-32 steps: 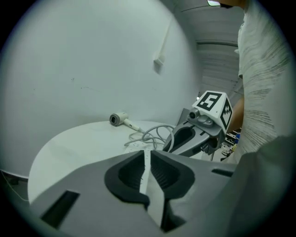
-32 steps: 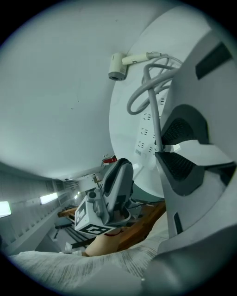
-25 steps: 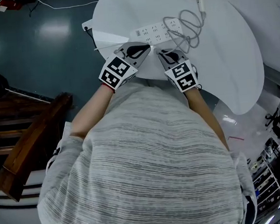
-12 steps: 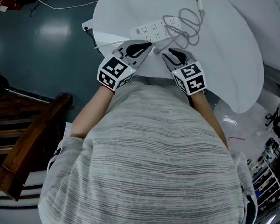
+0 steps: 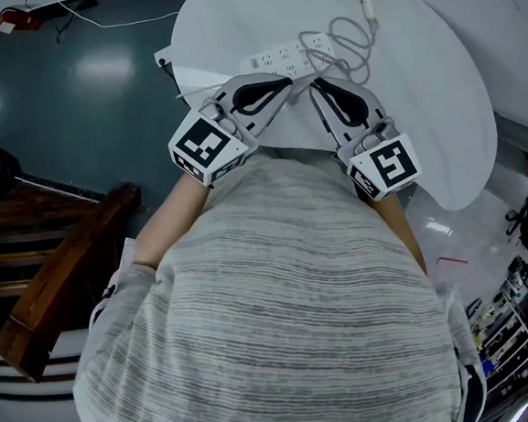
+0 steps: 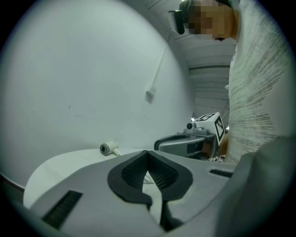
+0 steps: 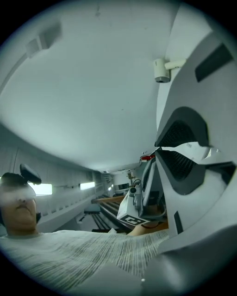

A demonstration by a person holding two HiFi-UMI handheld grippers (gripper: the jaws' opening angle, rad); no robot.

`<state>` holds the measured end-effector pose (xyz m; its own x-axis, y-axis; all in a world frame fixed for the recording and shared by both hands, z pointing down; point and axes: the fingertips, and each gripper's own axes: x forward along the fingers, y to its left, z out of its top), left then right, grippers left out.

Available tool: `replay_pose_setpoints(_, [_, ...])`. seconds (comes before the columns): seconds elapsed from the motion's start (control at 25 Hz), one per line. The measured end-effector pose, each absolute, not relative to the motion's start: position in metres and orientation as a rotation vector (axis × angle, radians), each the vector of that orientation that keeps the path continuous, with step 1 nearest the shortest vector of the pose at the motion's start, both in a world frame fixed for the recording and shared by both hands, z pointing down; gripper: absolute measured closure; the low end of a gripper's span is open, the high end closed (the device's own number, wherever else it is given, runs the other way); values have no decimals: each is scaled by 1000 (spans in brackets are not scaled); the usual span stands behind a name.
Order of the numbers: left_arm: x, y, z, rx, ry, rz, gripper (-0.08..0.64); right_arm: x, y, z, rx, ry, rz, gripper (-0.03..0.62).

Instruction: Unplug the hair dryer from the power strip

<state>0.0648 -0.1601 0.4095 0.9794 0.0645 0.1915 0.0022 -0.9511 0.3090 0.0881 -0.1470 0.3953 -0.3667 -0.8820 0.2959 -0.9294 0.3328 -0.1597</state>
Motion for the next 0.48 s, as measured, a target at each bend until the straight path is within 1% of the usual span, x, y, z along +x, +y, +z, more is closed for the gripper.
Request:
replay_pose_setpoints(0.08, [68, -160, 401, 2818, 53, 253, 554, 89, -146, 389, 1670, -2446, 413, 565])
replay_pose_setpoints(0.48, [85, -156, 390, 2820, 106, 211, 554, 98, -144, 380, 1711, -2440, 398, 568])
